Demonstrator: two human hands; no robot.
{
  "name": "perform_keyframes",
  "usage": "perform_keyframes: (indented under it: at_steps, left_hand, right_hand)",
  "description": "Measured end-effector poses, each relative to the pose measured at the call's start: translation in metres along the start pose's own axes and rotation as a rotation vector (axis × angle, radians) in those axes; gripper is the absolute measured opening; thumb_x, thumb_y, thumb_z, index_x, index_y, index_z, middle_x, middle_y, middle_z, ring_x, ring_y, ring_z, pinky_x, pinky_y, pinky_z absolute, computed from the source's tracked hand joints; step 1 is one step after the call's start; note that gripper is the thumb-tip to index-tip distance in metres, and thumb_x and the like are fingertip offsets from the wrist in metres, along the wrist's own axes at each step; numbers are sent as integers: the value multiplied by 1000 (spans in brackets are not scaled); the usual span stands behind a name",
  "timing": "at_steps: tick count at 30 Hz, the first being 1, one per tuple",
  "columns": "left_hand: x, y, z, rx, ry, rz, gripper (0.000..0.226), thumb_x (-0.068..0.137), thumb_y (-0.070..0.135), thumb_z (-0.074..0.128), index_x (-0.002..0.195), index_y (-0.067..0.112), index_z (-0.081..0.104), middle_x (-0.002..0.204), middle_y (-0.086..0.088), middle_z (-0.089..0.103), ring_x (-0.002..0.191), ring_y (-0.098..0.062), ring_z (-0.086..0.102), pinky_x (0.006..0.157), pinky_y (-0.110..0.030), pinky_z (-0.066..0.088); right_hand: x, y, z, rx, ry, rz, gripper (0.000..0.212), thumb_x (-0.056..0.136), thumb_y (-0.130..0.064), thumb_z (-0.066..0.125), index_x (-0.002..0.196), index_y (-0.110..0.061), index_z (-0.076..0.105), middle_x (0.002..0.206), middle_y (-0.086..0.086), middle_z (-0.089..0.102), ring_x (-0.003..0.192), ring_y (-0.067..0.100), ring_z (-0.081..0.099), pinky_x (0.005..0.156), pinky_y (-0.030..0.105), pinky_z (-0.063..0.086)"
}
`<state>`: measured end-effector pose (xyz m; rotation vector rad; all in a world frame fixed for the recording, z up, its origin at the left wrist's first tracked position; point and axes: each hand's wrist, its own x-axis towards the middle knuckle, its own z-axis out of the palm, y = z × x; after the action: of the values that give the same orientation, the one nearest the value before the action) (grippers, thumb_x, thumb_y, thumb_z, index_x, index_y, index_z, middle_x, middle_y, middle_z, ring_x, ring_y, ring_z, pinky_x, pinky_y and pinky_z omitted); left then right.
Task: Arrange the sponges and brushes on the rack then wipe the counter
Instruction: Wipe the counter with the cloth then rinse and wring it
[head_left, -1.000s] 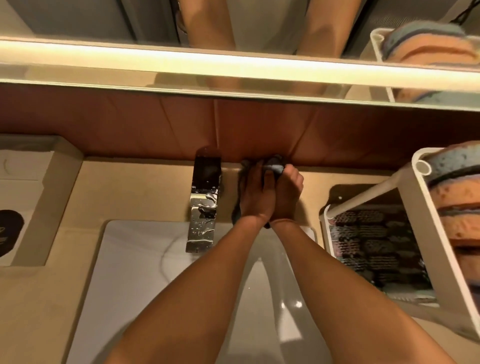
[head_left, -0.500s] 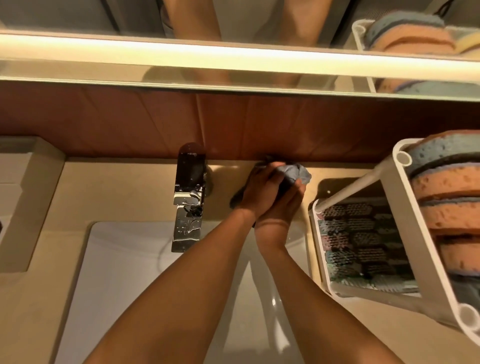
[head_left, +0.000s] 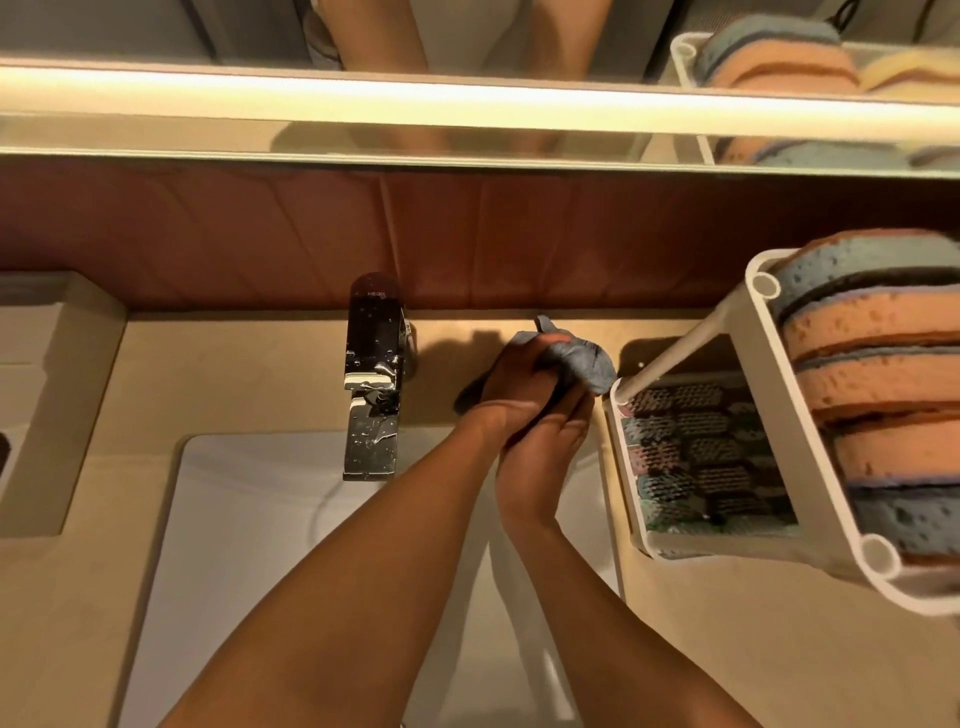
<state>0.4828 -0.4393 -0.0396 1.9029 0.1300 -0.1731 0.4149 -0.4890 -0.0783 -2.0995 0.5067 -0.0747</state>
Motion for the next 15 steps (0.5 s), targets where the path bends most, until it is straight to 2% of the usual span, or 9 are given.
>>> perform_keyframes:
  at_steps: [1,2,4,6,7,9,10,12,15]
  left_hand:
    - [-5,1,-1,14,-3,15,31,92,5,48,115,3,69,116,-12,70,104,-15,60,97,-18,44]
    - [-9,3,-2,29,-5,27,31,93,-1,48,117,1,68,118,-13,69,103,-12,57,92,-10,40]
    - [-16,0,-1,55,-14,33,31,94,-5,46,118,0,66,118,-16,68,105,-17,58,93,-12,41]
    - [-20,-9,4,34,-13,15,32,94,2,47,119,6,67,119,-13,68,112,-24,62,104,-29,46]
    - [-22,-15,7,18,-5,-6,35,91,7,48,119,10,68,120,-12,69,114,-25,63,107,-35,47]
    - [-30,-24,9,-36,-11,-64,39,87,9,48,119,17,68,121,-11,69,116,-26,64,106,-43,48]
    - [-35,-28,10,-75,-20,-89,38,88,9,49,119,19,68,122,-11,69,116,-27,64,106,-44,48]
    - [-48,-25,9,-84,-52,-122,33,95,10,50,122,20,66,127,-10,67,119,-26,62,107,-44,47]
    - [-65,-25,9,-41,-115,-127,31,97,18,49,123,19,66,126,-8,68,118,-24,62,106,-43,48]
  right_hand:
    - [-4,5,-7,5,-19,-61,66,98,-9,54,157,-14,24,157,11,28,140,33,35,107,36,44]
    - [-9,9,-9,-93,-19,-114,73,89,1,60,154,-2,26,154,21,26,140,40,29,113,43,33]
    - [-11,12,-9,-106,64,-99,74,76,7,66,143,9,35,144,27,34,134,44,33,114,46,29]
    - [-16,10,-12,-38,100,-77,72,68,12,64,136,7,40,140,24,37,129,42,35,112,41,29]
    - [-19,7,-13,8,116,-57,71,66,15,61,133,4,41,141,23,37,127,40,35,109,34,26]
    - [-21,8,-18,100,141,-11,67,65,16,58,129,1,43,138,22,38,122,36,37,100,21,22]
    - [-23,10,-20,117,136,6,63,67,15,59,126,0,44,136,22,40,120,36,37,96,18,20]
    - [-29,10,-30,114,132,-10,52,70,10,65,118,-2,46,127,21,44,117,38,39,93,20,21]
    - [-38,17,-40,114,139,0,46,75,3,69,113,-6,45,119,17,47,113,39,44,100,40,34]
